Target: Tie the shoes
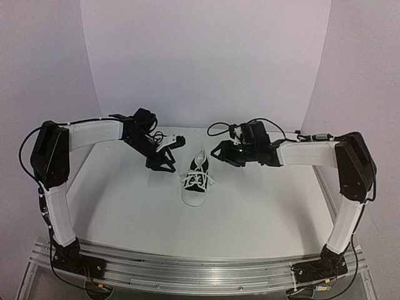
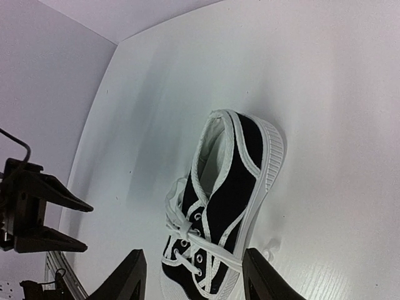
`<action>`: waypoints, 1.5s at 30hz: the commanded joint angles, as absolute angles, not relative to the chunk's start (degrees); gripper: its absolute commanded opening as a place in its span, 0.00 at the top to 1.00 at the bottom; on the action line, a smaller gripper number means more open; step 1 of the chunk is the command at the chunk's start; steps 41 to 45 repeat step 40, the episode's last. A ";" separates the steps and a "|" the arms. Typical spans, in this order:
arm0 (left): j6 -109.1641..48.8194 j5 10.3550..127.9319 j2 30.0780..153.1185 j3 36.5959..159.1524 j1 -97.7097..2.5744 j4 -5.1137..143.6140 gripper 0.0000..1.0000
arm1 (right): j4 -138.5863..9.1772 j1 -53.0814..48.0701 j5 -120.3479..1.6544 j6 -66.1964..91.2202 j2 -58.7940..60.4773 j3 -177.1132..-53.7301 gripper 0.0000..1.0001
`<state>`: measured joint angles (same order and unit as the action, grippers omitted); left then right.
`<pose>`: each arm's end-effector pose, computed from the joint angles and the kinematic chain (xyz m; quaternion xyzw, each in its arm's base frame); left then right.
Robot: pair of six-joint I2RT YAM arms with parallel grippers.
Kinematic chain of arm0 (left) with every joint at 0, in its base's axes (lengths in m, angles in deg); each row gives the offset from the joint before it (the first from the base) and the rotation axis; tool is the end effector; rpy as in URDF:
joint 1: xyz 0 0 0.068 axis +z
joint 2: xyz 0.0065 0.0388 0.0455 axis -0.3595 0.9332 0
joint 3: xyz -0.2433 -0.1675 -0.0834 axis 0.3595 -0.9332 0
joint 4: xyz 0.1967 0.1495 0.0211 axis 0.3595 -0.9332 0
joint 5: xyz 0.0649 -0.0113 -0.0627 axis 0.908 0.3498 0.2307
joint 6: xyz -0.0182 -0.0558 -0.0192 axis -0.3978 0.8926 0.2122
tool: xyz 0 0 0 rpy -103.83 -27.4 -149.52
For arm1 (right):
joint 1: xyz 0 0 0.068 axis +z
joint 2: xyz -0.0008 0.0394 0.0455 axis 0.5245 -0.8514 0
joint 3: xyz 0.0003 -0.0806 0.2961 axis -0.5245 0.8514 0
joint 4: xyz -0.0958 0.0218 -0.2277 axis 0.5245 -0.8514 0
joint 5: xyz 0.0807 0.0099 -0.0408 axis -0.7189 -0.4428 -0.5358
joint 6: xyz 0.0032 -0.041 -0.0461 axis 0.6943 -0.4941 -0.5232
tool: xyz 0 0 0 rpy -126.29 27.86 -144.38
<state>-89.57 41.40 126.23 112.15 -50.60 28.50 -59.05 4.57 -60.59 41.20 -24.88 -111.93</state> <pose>0.3431 -0.2260 0.2584 0.6348 0.6745 -0.2599 0.2729 0.3464 0.2626 0.2587 -0.0442 0.8614 0.3480 0.3673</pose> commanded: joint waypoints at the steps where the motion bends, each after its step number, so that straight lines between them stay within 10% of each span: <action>1: -85.50 39.52 118.35 105.10 -48.93 29.42 0.50 | -59.82 5.28 -62.10 39.19 -22.66 -113.62 0.46; 21: -40.24 56.32 74.88 54.84 -30.50 65.88 0.01 | -60.11 -17.97 -40.49 32.04 11.59 -71.72 0.29; 45: -38.41 60.02 70.07 40.65 -25.19 85.27 0.00 | -61.89 -18.29 -29.29 38.04 10.48 -73.23 0.32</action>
